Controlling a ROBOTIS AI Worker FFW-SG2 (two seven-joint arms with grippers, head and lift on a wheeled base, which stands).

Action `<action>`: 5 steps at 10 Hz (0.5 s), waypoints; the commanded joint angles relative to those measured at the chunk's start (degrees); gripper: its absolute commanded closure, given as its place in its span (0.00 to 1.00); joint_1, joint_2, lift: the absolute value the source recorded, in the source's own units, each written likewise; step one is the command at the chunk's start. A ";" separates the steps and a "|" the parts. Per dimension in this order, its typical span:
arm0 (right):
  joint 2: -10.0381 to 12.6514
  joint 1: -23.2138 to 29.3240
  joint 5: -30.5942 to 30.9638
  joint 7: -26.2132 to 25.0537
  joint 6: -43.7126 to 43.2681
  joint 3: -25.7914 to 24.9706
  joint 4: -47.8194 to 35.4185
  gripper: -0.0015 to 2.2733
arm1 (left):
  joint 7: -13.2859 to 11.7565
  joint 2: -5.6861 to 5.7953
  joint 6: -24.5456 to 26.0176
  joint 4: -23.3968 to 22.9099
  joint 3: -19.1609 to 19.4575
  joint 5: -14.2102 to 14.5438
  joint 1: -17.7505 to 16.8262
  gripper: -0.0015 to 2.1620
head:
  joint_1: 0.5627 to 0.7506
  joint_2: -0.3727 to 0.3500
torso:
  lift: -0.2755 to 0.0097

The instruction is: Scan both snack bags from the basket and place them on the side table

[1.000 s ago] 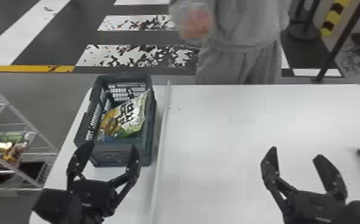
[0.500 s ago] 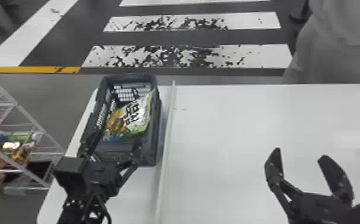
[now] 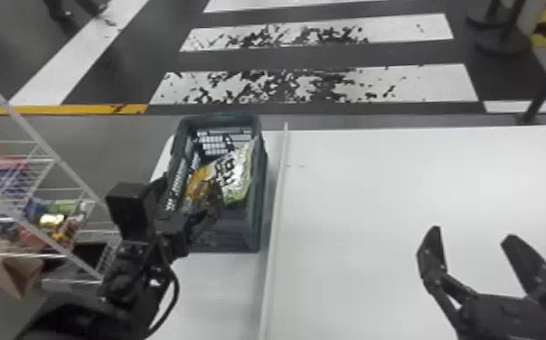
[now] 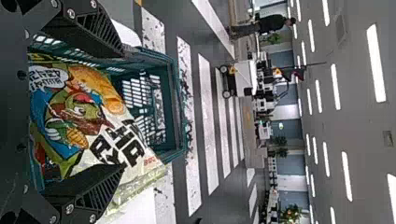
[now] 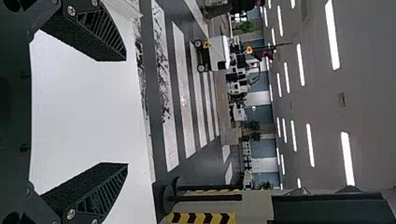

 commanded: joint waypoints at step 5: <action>-0.48 -1.05 1.24 0.00 2.66 1.76 -0.26 0.05 | -11.73 -0.10 22.46 6.67 2.73 2.53 -14.97 0.07 | 0.70 0.84 | 0.70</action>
